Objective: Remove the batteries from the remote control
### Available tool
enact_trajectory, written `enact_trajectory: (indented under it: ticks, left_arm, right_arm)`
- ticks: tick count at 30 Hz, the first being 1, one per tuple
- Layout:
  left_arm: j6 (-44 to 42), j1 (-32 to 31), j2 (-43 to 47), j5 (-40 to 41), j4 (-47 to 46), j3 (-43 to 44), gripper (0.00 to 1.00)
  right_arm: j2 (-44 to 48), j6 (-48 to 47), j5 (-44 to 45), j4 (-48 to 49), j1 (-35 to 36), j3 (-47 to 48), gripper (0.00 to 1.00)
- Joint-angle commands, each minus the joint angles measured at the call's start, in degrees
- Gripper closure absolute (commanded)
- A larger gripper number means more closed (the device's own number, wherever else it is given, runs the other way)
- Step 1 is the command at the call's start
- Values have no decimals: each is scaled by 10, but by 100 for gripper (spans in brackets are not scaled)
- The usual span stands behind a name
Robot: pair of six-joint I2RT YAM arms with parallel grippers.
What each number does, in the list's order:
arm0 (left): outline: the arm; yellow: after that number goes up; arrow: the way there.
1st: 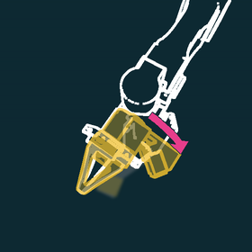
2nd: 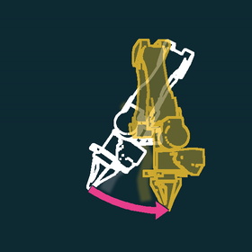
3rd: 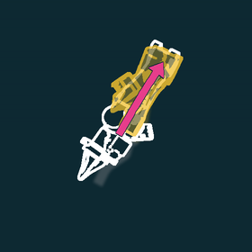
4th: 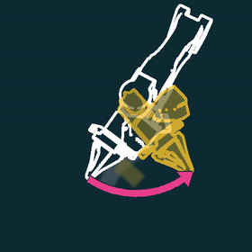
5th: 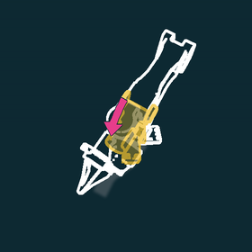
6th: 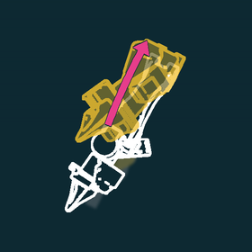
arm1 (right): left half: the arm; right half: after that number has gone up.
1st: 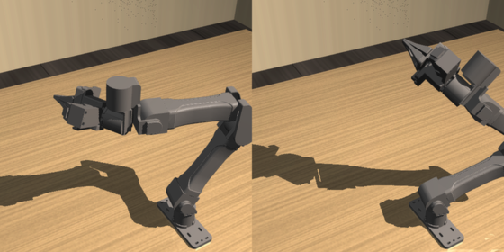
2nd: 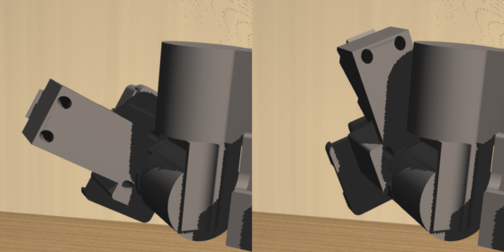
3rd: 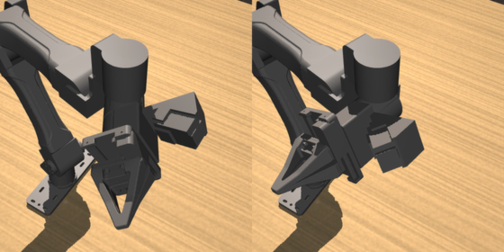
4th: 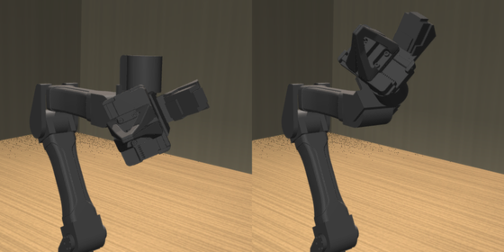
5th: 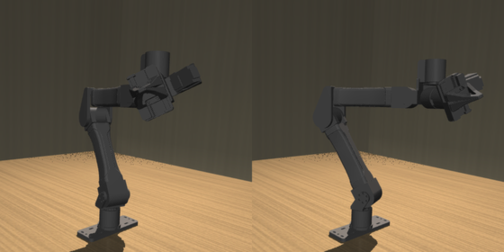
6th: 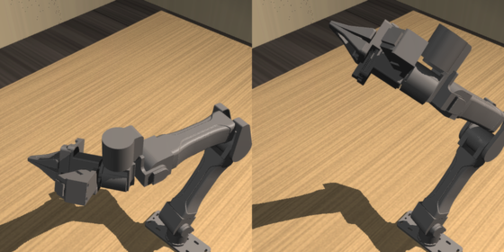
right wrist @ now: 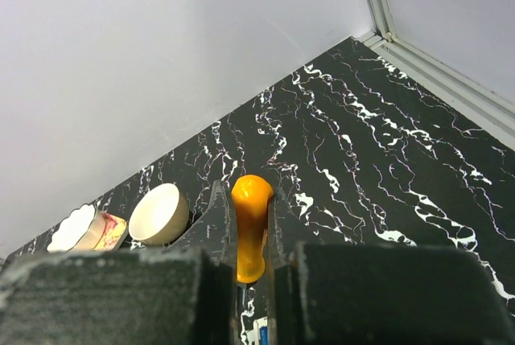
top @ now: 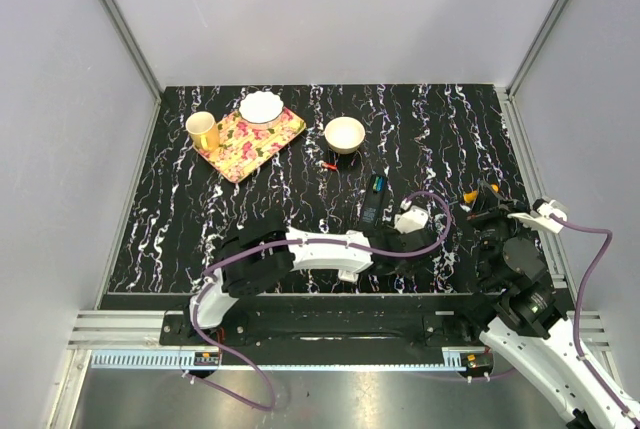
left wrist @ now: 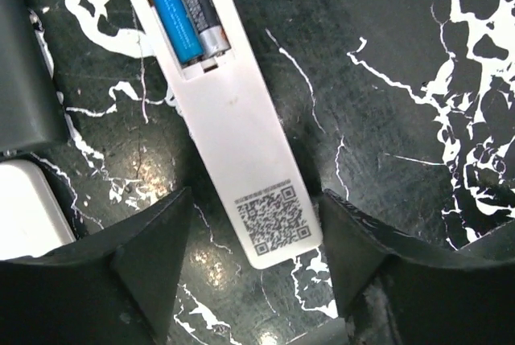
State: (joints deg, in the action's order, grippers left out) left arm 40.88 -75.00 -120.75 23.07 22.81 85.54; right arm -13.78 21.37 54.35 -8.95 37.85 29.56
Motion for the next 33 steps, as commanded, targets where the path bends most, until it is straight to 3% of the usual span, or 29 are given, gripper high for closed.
enact_trajectory:
  ticks: [1,2,5,15,21,28,33]
  left_arm:
    - [-5,-1,-20,23,-8,29,38]
    - [-9,-1,-19,23,-8,29,50]
    - [-52,1,-14,22,-6,28,69]
    - [-207,57,84,-115,-56,-89,100]
    - [-230,57,118,-173,-9,-130,100]
    - [-230,60,157,-152,12,-203,100]
    - [-234,65,191,-144,13,-243,100]
  right_arm:
    - [0,0,1,9,1,11,100]
    - [1,1,0,6,1,10,100]
    - [2,0,-4,1,1,12,100]
    - [5,-12,-93,-12,1,1,100]
    - [-14,-75,-195,37,1,-45,100]
    - [-21,-111,-322,126,1,-93,100]
    - [-37,-102,-353,145,1,-104,100]
